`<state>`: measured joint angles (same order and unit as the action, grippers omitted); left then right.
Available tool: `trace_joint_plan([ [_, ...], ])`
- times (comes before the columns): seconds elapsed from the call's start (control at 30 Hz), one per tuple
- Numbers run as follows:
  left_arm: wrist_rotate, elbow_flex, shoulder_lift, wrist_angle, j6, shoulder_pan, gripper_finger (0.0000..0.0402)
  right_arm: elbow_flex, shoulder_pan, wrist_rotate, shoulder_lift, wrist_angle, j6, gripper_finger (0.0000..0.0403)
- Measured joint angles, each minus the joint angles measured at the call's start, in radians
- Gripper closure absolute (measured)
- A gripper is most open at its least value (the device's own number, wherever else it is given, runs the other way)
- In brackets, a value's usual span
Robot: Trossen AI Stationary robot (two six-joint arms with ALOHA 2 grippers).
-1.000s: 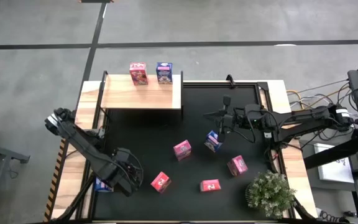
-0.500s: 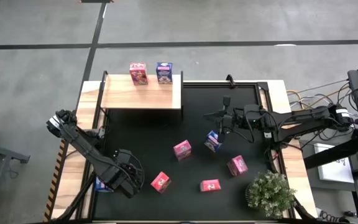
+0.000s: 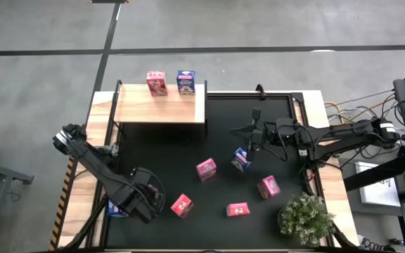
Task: Stack cereal on shelf
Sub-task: Put the left purple cereal box on the shelf
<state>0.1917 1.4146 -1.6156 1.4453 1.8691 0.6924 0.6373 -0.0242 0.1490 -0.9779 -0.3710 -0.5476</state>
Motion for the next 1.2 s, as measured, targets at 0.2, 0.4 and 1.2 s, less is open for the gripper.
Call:
trace_joint_plan([
  [0.2, 0.177, 0.253, 0.001, 0.119, -0.287, -0.08, 0.0232, 0.0, 0.0, 0.0, 0.0, 0.0, 0.01, 0.0394],
  [0.4, 0.292, 0.47, 0.006, 0.126, -0.693, -0.182, 0.0232, 0.0, 0.0, 0.0, 0.0, 0.009, 0.015, 0.0394],
  [1.2, 0.297, 0.434, 0.192, 0.127, -2.094, -0.772, 0.0232, 0.0, 0.0, 0.0, 0.0, 0.023, 0.031, 0.0394],
])
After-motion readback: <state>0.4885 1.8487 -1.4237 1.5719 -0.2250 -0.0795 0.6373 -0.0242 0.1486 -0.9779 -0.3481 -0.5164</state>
